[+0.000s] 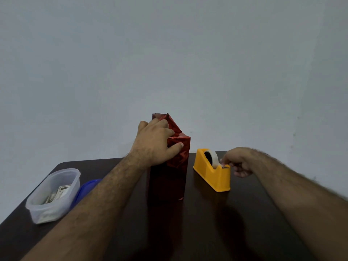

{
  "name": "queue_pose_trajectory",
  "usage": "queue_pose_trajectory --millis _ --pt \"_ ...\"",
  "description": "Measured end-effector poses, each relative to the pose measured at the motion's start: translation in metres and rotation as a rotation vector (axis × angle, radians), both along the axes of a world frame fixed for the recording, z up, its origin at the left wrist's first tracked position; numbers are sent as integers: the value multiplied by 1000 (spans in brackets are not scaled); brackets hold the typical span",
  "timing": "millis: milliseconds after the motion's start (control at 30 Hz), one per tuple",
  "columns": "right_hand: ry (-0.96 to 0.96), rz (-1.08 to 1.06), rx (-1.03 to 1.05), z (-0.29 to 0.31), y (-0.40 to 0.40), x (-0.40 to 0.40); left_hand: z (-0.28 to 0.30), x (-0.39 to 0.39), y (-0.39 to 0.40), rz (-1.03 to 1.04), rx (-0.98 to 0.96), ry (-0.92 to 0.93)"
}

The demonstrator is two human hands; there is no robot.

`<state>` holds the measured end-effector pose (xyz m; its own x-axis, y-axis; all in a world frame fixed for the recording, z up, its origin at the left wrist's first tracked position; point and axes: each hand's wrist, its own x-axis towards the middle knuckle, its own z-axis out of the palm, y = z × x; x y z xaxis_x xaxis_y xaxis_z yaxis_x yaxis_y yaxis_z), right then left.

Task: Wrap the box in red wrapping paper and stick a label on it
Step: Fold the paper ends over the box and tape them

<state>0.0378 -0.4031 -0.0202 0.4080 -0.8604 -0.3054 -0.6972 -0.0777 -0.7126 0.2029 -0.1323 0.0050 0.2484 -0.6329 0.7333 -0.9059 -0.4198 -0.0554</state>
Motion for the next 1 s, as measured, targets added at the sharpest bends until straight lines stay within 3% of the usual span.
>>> queue_pose_trajectory --millis 433,733,1000 --pt "-49 -67 183 -2 0 10 0 3 0 -9 3 15" --pt "-419 -48 437 -11 3 -10 -3 6 -1 -23 -9 11" --pt "-669 4 469 -44 15 -37 -3 8 -2 -18 -3 11"
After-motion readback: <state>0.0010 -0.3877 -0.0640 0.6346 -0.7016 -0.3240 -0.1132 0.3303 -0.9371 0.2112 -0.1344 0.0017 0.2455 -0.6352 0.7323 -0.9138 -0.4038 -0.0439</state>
